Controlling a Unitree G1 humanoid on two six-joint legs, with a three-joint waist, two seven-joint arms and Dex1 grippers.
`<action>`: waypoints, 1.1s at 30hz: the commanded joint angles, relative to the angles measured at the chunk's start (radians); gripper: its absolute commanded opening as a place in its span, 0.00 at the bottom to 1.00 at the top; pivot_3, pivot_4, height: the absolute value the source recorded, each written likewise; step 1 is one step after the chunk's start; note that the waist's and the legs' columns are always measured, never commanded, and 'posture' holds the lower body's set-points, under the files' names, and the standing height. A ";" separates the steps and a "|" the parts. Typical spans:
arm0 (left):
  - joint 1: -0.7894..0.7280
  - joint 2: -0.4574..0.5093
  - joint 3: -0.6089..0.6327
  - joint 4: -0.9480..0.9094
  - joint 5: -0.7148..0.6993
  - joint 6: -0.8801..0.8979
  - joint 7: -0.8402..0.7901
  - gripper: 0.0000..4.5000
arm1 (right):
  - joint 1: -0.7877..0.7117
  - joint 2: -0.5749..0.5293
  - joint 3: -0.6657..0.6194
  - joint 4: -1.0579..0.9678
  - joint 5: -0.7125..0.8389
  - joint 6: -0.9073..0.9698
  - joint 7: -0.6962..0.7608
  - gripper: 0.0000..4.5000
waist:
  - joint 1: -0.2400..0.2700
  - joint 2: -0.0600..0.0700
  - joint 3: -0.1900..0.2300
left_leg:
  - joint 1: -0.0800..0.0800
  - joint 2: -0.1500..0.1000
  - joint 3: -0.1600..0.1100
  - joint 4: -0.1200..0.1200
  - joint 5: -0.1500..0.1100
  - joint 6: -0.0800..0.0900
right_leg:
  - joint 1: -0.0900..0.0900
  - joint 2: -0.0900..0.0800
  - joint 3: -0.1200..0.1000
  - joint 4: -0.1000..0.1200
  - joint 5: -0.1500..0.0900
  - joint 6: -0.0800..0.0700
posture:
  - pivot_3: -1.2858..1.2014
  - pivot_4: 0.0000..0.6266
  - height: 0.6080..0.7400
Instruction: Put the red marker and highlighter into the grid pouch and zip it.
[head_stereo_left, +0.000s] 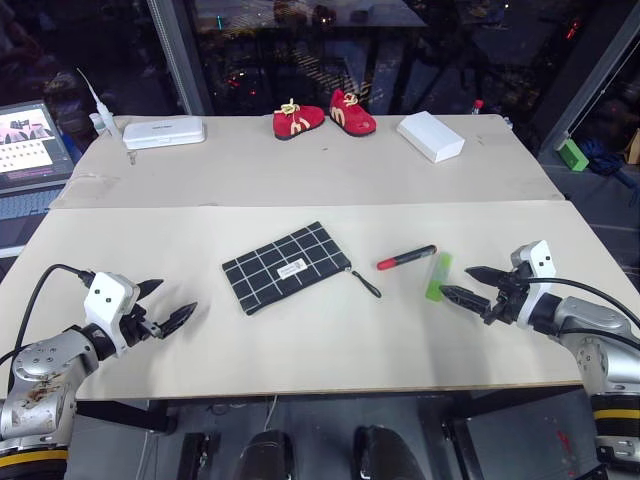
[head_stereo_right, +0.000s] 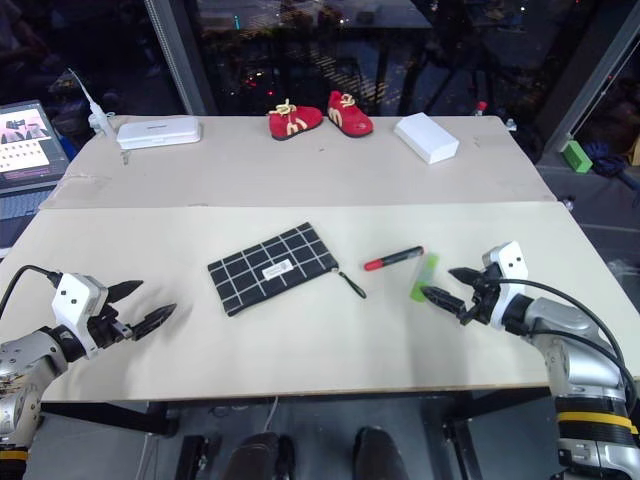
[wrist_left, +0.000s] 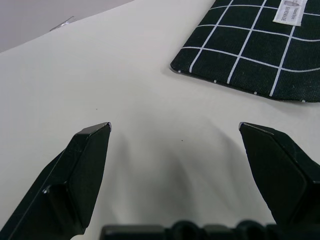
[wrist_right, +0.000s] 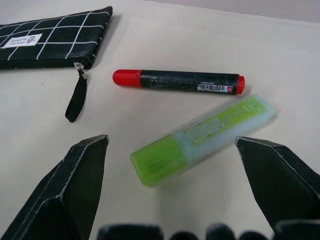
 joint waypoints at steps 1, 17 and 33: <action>-0.018 0.008 0.012 0.003 -0.026 -0.061 -0.059 0.98 | -0.027 -0.002 -0.006 0.000 -0.008 -0.036 0.006 1.00 | 0.000 0.000 0.000 | 0.000 0.000 0.000 0.000 0.000 0.000 | 0.000 0.000 0.000 0.000 0.000 0.000 | 0.52 0.24 1.00; -0.124 0.108 -0.164 0.170 0.190 -0.596 -0.261 1.00 | -0.201 0.064 0.115 -0.138 0.059 0.099 0.065 0.08 | -0.009 0.000 0.000 | 0.001 0.001 0.006 0.000 0.000 0.000 | -0.001 0.000 0.000 0.000 0.001 -0.002 | 0.52 0.24 1.00; -0.308 0.097 -0.339 0.349 0.286 -0.727 -0.270 1.00 | -0.713 0.411 0.451 0.519 -0.401 -0.162 -0.176 0.01 | -0.014 0.000 0.000 | -0.012 0.000 0.011 0.001 0.003 -0.004 | -0.016 0.000 -0.002 0.013 0.001 -0.002 | 0.52 0.24 1.00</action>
